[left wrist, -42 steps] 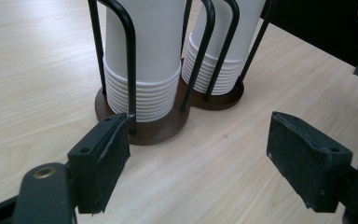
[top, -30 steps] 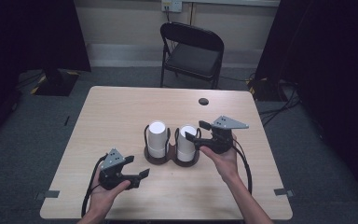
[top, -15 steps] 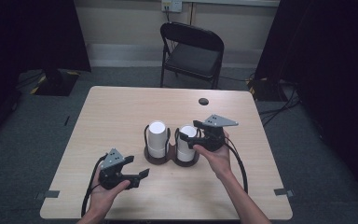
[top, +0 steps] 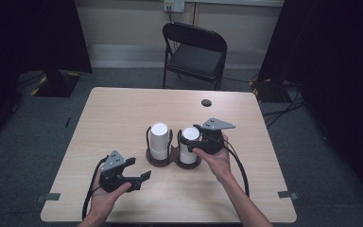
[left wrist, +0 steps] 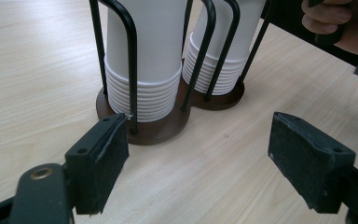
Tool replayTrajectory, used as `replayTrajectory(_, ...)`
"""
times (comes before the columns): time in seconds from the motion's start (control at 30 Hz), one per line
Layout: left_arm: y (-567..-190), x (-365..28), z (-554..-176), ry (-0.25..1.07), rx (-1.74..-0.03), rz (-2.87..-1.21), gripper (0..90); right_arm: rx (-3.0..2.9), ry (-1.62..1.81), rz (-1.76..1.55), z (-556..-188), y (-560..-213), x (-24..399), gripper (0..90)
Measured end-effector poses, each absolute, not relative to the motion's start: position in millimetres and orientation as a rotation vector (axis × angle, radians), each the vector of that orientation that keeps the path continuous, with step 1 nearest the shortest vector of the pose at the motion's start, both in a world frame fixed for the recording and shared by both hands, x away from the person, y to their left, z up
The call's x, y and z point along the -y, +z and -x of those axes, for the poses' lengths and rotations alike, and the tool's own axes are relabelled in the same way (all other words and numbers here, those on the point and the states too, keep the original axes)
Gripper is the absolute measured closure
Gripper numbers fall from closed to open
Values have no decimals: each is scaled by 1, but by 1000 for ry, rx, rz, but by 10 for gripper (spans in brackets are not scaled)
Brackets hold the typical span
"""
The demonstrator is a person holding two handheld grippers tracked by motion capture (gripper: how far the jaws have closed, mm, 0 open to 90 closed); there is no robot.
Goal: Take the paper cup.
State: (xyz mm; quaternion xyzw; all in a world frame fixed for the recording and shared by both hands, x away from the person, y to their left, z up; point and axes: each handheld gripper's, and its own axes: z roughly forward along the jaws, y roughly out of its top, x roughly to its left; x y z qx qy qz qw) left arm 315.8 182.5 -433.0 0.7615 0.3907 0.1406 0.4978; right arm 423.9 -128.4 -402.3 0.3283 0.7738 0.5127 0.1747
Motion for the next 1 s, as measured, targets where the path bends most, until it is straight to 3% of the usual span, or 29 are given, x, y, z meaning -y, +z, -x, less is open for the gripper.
replayTrajectory(1.0, -434, -183, -316, 344, -944, -1846, 192, -2213, 1362, -926, -424, -400, 125, 330)
